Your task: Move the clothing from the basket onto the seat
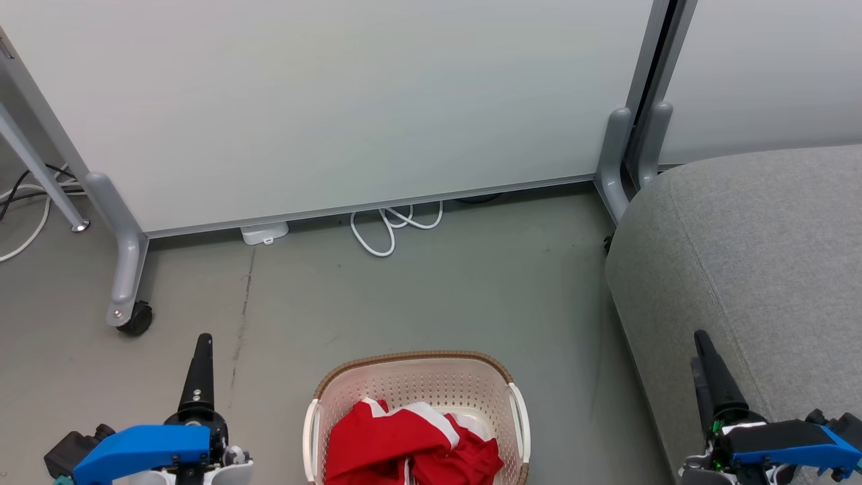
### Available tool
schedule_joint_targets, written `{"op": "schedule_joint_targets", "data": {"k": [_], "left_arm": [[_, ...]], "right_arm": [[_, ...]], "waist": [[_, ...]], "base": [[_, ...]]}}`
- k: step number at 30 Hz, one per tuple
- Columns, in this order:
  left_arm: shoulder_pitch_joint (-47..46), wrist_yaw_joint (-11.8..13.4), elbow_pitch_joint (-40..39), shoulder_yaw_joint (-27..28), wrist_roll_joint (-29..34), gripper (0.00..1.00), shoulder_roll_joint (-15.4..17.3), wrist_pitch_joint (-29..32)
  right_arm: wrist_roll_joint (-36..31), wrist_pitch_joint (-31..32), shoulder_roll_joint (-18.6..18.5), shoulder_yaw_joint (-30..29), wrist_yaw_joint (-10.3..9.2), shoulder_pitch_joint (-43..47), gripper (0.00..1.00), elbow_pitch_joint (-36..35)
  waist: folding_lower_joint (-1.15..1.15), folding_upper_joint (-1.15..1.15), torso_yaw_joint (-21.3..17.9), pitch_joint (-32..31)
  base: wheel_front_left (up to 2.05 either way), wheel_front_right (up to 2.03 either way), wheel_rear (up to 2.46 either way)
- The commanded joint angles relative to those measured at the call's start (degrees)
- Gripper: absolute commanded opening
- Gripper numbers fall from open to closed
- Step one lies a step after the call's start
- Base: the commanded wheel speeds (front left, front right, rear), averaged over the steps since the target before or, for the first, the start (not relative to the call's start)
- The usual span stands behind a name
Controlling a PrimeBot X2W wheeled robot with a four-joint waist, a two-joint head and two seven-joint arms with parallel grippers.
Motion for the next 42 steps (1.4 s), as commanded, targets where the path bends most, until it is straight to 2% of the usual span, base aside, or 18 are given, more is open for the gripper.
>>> {"op": "schedule_joint_targets", "data": {"k": [1,5,11,23,42], "left_arm": [[-1.79,0.51,-1.51,-0.57,3.00,1.00,0.47,-0.83],[-1.79,0.99,-2.01,-1.31,6.67,1.00,0.49,-1.54],[-1.74,1.69,-2.66,-2.83,15.33,1.00,0.53,-2.85],[-2.05,1.53,-2.75,-5.43,31.80,1.00,0.80,-5.29],[-2.47,0.64,-3.00,-8.08,46.96,1.00,1.22,-8.60]], "right_arm": [[-3.13,-0.78,-0.28,0.26,0.05,-1.49,1.00,-0.96],[-6.73,-1.49,-0.31,0.43,0.06,-1.62,1.00,-0.93],[-12.97,-2.81,-0.35,0.59,0.07,-1.84,1.00,-1.11],[-24.99,-5.26,-0.44,0.67,0.08,-2.05,1.00,-1.59],[-37.79,-8.58,-0.56,1.94,0.11,-1.99,1.00,-1.68]], "waist": [[0.00,0.00,0.02,0.02],[0.00,0.00,0.03,0.06],[0.00,0.00,0.07,0.11],[0.00,0.00,0.20,0.31],[0.00,0.00,0.41,0.37]], "base": [[0.00,0.00,0.00],[0.00,0.00,0.00],[0.00,0.00,0.00],[0.00,0.00,0.00],[0.00,0.00,0.00]]}}
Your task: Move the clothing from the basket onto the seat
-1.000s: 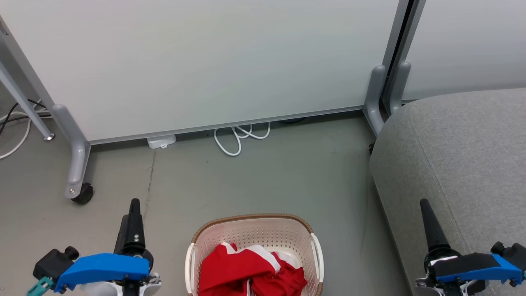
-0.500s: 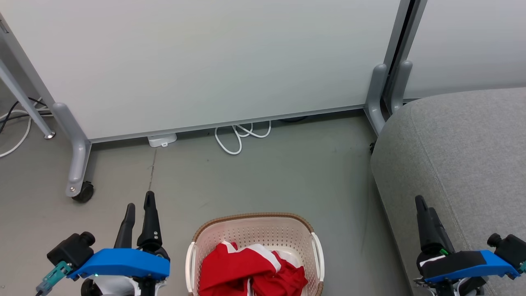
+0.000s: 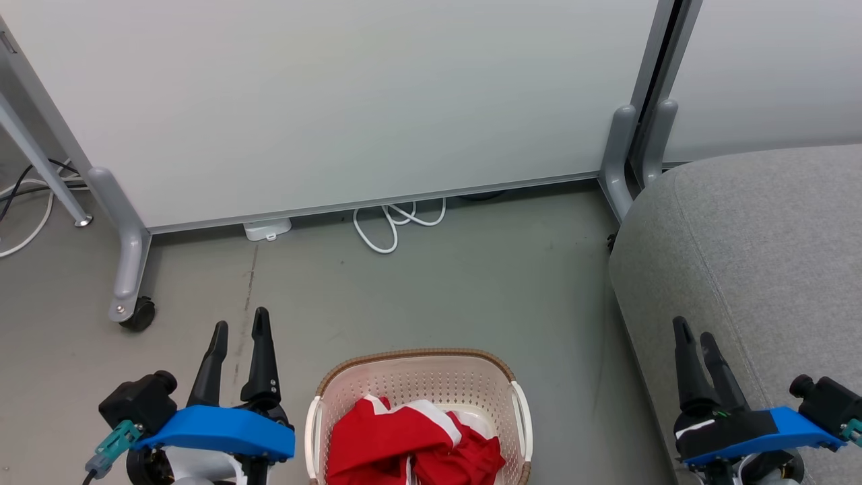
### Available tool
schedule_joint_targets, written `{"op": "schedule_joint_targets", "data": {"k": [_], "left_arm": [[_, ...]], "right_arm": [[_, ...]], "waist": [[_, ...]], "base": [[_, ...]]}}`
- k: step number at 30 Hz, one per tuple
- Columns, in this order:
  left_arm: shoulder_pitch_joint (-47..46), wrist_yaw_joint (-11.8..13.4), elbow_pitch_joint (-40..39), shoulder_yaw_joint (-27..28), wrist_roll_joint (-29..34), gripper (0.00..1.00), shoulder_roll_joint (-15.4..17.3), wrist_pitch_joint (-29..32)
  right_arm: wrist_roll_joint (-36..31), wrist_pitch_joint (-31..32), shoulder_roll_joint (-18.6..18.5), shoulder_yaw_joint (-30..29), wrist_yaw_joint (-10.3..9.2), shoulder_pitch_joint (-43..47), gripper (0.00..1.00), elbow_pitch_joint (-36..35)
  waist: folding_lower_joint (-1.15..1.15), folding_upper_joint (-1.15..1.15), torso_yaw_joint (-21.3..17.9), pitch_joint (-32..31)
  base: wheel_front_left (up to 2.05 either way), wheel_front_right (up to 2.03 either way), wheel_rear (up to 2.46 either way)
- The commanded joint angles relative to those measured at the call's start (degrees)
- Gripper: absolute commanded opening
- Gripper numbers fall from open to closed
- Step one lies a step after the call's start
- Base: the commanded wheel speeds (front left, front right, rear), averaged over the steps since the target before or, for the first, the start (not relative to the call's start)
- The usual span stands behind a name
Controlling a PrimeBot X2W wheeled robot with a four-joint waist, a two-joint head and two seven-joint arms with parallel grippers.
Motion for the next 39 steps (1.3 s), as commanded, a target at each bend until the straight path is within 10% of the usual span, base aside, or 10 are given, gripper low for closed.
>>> {"op": "schedule_joint_targets", "data": {"k": [1,39], "left_arm": [[-1.33,-0.31,-0.76,-0.30,1.90,1.00,0.37,-0.70],[-1.25,-0.92,1.67,-1.79,18.87,1.00,-0.06,-5.77]], "right_arm": [[-1.83,-0.68,-0.46,0.19,0.09,-1.02,1.00,-0.55],[-23.38,-5.70,-0.59,-0.27,0.13,-1.29,1.00,1.85]], "waist": [[0.00,0.00,-0.03,-0.04],[0.00,0.00,0.42,-0.56]], "base": [[0.00,0.00,0.00],[0.00,0.00,0.00]]}}
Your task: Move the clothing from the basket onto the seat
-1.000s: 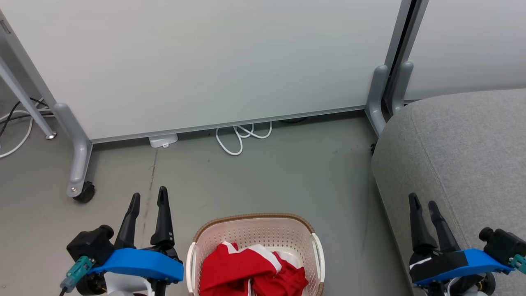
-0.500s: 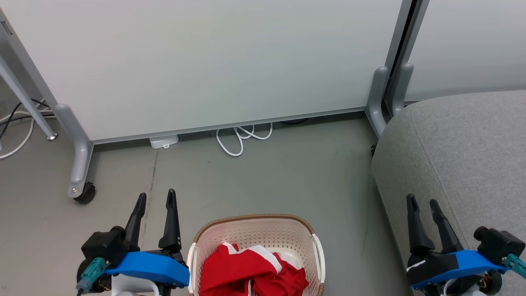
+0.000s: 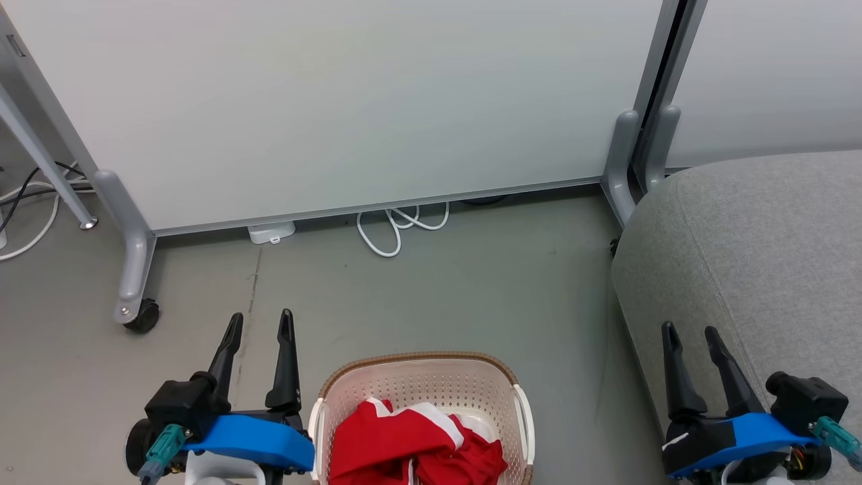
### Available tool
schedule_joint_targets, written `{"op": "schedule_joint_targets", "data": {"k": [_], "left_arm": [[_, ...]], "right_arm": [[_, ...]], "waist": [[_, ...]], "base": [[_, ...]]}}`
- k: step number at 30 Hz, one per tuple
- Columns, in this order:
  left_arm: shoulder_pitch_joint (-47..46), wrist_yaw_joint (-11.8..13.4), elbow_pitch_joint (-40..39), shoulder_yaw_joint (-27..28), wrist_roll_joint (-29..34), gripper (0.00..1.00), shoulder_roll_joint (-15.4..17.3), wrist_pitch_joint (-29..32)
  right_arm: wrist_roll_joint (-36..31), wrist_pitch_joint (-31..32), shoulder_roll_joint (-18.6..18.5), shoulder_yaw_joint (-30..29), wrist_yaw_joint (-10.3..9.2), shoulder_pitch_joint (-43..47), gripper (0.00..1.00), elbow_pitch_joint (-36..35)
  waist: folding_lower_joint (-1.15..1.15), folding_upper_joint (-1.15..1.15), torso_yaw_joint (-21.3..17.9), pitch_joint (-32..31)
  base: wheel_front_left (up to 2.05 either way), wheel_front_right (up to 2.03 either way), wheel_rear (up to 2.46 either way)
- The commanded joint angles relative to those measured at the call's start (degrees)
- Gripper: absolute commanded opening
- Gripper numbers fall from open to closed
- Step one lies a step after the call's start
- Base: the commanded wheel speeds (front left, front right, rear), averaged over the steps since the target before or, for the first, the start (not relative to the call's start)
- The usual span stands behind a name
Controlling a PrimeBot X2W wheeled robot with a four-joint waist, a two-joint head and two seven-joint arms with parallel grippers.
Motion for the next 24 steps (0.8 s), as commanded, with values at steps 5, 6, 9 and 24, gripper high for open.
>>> {"op": "schedule_joint_targets", "data": {"k": [5,6,9,24], "left_arm": [[-0.97,-0.48,0.80,0.14,0.68,1.00,-0.04,-0.90],[-0.99,-0.62,1.24,0.05,0.52,1.00,-0.05,-1.13],[-1.15,-0.75,1.73,-0.17,0.85,1.00,-0.06,-1.45],[-1.60,-0.38,2.26,-1.50,3.51,1.00,-0.06,-2.74]], "right_arm": [[-3.13,-0.89,-0.37,-0.06,0.12,-0.88,1.00,-0.05],[-3.93,-0.98,-0.38,0.05,0.12,-0.83,1.00,-0.10],[-5.08,-1.26,-0.39,0.16,0.13,-0.80,1.00,-0.13],[-11.23,-1.74,-0.43,-0.14,0.10,-0.64,1.00,-0.11]], "waist": [[0.00,0.00,0.06,-0.09],[0.00,0.00,0.05,-0.10],[0.00,0.00,0.05,-0.12],[0.00,0.00,0.22,-0.08]], "base": [[0.00,0.00,0.00],[0.00,0.00,0.00],[0.00,0.00,0.00],[0.00,0.00,0.00]]}}
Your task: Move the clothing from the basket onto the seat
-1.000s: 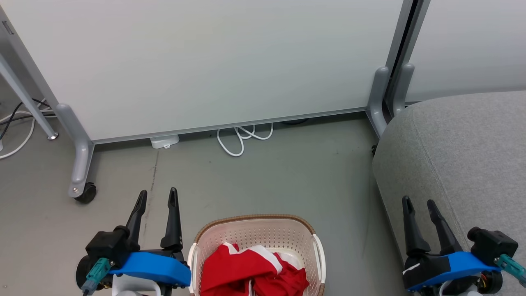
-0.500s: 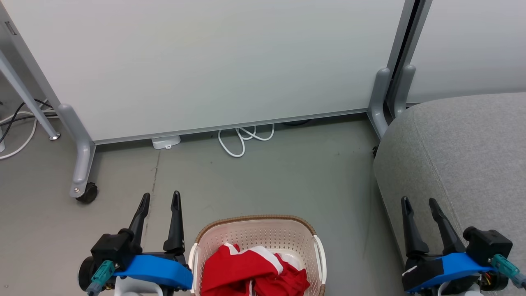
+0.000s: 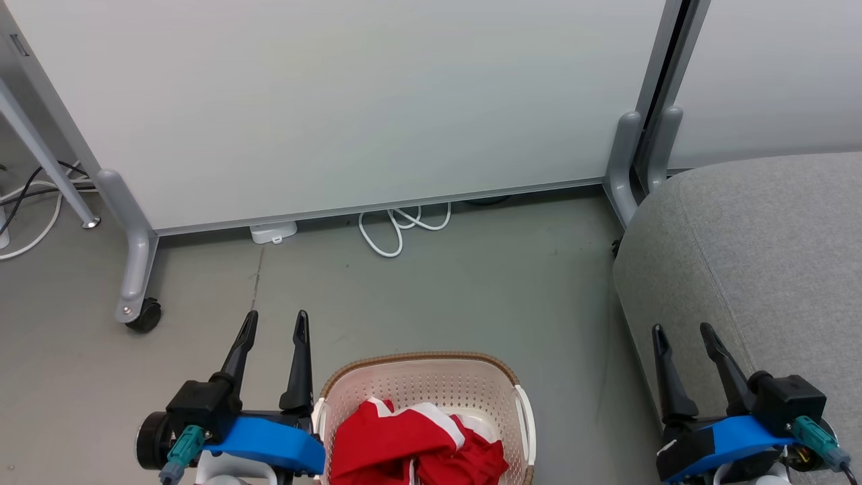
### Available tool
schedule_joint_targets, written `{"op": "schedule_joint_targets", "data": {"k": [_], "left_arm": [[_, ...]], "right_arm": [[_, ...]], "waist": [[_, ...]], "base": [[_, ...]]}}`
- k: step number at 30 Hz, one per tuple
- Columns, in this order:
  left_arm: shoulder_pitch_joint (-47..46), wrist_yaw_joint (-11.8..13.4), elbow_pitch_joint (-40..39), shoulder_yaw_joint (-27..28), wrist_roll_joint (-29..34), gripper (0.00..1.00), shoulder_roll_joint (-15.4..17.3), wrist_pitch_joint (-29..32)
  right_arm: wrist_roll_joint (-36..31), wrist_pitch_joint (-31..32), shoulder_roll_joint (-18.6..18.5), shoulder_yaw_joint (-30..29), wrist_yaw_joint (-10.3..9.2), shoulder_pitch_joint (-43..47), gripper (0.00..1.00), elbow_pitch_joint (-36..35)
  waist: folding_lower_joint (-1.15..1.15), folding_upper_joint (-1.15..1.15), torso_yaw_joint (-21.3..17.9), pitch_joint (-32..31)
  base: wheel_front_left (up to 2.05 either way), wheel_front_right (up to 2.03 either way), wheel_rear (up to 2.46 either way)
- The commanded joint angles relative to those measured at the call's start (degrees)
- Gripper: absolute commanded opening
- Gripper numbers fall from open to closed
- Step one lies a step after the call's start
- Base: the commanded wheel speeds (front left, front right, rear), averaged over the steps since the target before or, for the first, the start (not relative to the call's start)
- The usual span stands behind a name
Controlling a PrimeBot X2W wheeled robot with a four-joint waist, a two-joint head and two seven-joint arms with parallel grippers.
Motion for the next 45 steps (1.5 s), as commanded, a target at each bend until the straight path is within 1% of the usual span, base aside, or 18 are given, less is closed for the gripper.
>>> {"op": "schedule_joint_targets", "data": {"k": [1,18,26,33,40,45], "left_arm": [[-0.74,0.13,0.02,0.02,0.08,1.00,0.01,-0.30],[-0.91,0.46,0.03,-0.63,0.25,1.00,-0.01,-0.30],[-0.90,0.19,1.51,-0.89,0.37,1.00,-0.01,-0.28],[-2.40,-0.59,6.03,-1.27,1.87,1.00,-0.01,-0.25],[-6.25,-1.44,12.49,-3.07,3.24,1.00,1.76,-0.25],[-10.42,-1.89,17.70,-6.03,4.05,1.00,2.97,-0.24]], "right_arm": [[-0.26,-0.20,-0.36,-0.10,0.03,-0.59,1.00,-0.05],[-0.48,0.38,-0.35,-0.12,0.03,-0.54,1.00,-0.80],[-0.96,0.41,-0.35,0.80,0.03,-1.57,1.00,-1.27],[-1.04,0.47,-0.34,2.63,0.03,-4.06,1.00,-2.49],[-0.64,0.03,-0.33,4.83,0.03,-7.95,1.00,-3.11],[0.17,-0.54,-0.30,6.21,0.03,-10.94,1.00,-3.55]], "waist": [[0.00,0.00,-0.01,0.04],[0.00,0.00,-0.04,0.78],[0.00,0.00,-1.11,2.78],[0.00,0.00,-3.59,7.85],[0.00,0.00,-7.40,15.01],[0.00,0.00,-9.89,20.92]], "base": [[0.00,0.00,0.00],[0.00,0.00,0.00],[0.00,0.00,0.00],[0.00,0.00,0.00],[0.00,0.00,0.00],[0.00,0.00,0.00]]}}
